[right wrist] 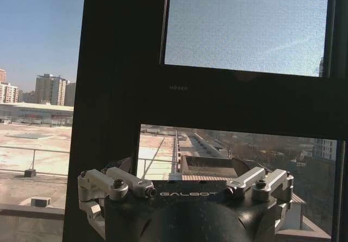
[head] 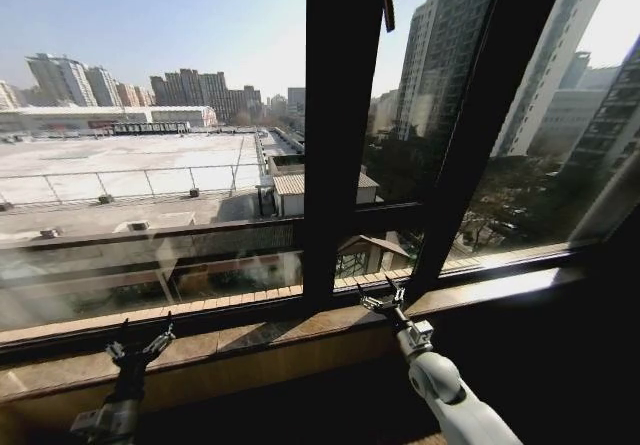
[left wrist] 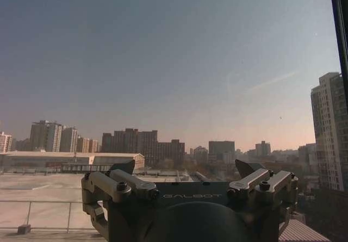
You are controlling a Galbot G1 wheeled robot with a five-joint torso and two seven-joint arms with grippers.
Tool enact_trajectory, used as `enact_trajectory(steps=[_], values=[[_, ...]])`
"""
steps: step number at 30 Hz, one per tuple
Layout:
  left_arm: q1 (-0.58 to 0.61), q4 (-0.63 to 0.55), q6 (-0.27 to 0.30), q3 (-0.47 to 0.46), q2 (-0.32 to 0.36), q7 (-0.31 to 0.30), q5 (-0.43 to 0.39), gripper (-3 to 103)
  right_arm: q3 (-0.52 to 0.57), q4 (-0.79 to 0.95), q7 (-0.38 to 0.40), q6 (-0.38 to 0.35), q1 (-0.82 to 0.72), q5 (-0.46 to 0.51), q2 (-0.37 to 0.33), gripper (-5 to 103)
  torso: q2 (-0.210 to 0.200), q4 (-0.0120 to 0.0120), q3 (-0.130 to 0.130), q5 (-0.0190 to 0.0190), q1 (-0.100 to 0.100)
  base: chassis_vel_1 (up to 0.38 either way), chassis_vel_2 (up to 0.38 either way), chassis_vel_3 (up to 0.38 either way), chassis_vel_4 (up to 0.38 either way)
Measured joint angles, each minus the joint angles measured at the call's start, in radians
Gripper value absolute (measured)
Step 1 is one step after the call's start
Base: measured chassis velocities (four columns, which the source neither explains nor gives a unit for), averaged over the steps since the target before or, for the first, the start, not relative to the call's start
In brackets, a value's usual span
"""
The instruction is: Open the curtains by pulling them apart, changing their state from closed to fully open.
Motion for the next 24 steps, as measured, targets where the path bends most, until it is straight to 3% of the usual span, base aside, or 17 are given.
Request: enact_trajectory(steps=[24], values=[[0.0, 0.0, 0.0, 0.0, 0.0, 0.0, 0.0, 100, 0.0, 0.0, 0.0, 0.0, 0.0, 0.0, 0.0, 100, 0.0, 0.0, 0.0, -0.0001, 0.0, -0.361, -0.346, 0.348, 0.357]])
